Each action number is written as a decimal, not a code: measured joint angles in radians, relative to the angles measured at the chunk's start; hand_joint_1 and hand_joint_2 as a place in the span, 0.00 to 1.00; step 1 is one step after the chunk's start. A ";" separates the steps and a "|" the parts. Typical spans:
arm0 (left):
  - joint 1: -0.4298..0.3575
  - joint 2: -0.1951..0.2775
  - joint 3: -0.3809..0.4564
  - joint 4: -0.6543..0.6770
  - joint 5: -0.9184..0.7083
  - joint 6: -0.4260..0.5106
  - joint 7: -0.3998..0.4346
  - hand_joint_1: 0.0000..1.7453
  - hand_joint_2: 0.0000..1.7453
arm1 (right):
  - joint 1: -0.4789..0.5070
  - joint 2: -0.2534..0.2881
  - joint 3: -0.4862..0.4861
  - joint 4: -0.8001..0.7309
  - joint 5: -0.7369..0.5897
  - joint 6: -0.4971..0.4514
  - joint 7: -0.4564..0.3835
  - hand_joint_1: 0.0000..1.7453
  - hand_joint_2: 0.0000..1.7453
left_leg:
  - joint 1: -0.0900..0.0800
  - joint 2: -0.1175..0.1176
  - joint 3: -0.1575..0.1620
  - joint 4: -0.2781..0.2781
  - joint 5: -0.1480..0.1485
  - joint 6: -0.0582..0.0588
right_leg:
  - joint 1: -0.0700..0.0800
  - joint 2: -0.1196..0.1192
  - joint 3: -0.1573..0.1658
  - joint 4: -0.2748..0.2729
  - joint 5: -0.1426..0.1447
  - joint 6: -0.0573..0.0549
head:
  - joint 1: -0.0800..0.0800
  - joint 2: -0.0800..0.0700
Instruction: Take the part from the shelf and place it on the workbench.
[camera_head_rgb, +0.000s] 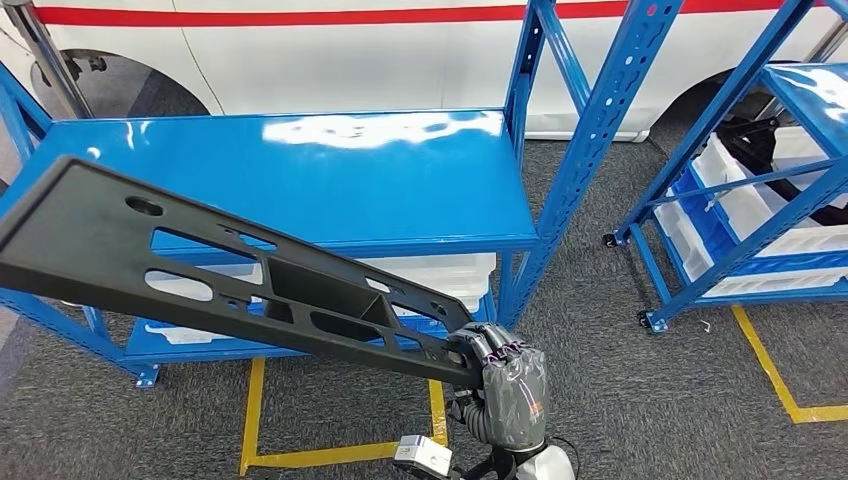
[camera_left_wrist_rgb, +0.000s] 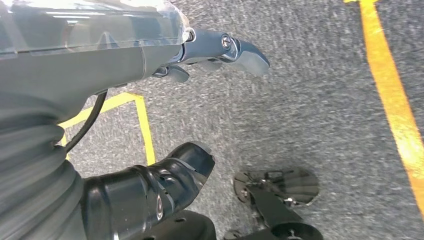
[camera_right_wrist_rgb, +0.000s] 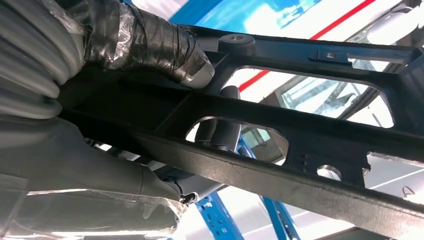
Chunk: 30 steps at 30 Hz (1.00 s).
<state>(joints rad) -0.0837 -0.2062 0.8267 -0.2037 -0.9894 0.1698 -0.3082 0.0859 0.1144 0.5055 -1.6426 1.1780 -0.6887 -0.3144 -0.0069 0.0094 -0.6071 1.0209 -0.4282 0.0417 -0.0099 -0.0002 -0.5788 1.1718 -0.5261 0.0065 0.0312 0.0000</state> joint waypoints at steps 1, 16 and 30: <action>0.000 -0.001 0.000 0.000 -0.001 0.000 0.000 0.00 1.00 | 0.000 0.000 0.000 -0.001 0.000 0.000 0.000 1.00 1.00 | -0.002 0.000 -0.007 0.001 0.008 -0.003 | 0.005 -0.001 0.048 -0.072 0.001 -0.010 | 0.000 0.000; 0.000 -0.003 0.003 0.000 -0.008 0.000 -0.002 0.00 1.00 | 0.002 0.003 -0.001 -0.003 -0.015 0.000 -0.008 1.00 1.00 | 0.030 -0.007 0.078 0.083 -0.087 -0.079 | -0.008 -0.013 -0.067 -0.146 0.122 -0.008 | -0.002 0.000; 0.000 -0.003 0.023 0.000 -0.014 0.000 -0.007 0.00 1.00 | 0.013 -0.009 0.004 -0.004 -0.120 0.000 -0.006 1.00 1.00 | -0.001 -0.002 -0.004 0.001 -0.001 0.000 | 0.002 -0.003 -0.051 0.063 -0.005 0.006 | 0.001 0.000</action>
<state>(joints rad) -0.0837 -0.2089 0.8497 -0.2037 -1.0035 0.1701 -0.3153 0.0991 0.1052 0.5094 -1.6465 1.0583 -0.6886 -0.3204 -0.0083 0.0072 -0.6107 1.0219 -0.4291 0.0414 -0.0076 -0.0035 -0.6302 1.2352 -0.5312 0.0124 0.0326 0.0000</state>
